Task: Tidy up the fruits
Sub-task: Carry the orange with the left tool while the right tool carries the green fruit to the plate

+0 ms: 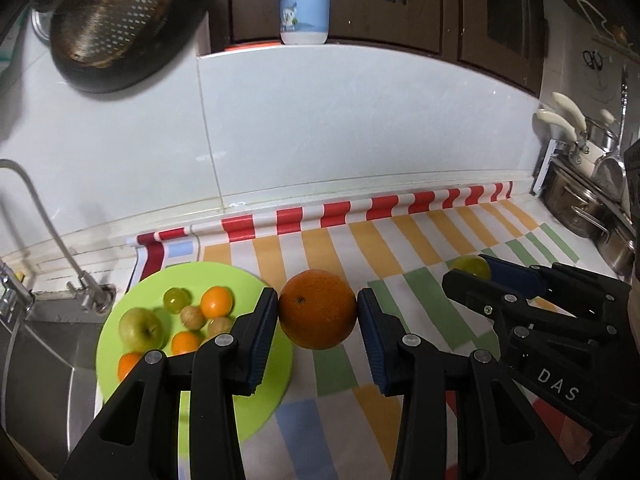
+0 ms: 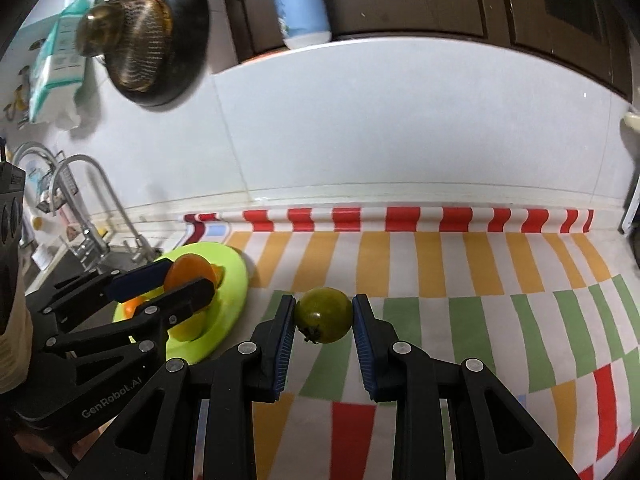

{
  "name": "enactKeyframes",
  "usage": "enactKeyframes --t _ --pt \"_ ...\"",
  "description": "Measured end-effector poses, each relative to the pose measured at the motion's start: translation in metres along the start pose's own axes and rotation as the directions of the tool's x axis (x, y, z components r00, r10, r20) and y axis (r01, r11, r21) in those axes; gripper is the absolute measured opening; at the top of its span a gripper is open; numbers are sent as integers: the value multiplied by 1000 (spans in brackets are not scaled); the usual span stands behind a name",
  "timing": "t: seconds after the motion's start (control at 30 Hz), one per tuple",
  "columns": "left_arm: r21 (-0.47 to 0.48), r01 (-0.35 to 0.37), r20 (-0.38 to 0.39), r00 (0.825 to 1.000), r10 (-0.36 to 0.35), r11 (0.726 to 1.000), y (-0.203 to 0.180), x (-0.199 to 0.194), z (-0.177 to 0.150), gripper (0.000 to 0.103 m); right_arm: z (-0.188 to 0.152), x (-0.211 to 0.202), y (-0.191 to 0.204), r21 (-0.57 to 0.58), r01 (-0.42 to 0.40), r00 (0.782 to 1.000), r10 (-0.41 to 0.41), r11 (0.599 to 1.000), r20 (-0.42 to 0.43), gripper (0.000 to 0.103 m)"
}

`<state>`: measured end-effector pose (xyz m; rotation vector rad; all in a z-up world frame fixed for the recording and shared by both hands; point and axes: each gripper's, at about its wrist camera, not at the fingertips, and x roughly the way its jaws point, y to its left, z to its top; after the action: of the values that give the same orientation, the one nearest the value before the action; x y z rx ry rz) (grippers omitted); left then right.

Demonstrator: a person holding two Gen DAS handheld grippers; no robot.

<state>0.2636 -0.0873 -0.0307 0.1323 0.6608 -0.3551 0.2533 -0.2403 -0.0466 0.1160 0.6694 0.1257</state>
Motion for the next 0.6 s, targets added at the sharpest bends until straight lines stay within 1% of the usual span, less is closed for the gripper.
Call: enactKeyframes --t 0.3,0.6 --pt "-37 -14 23 1000 15 999 14 -48 -24 41 -13 -37 31 -39 -35 999 36 999 27 30" --pt "-62 -35 27 999 37 997 34 -84 -49 41 -26 -56 66 -83 -72 997 74 994 23 30"
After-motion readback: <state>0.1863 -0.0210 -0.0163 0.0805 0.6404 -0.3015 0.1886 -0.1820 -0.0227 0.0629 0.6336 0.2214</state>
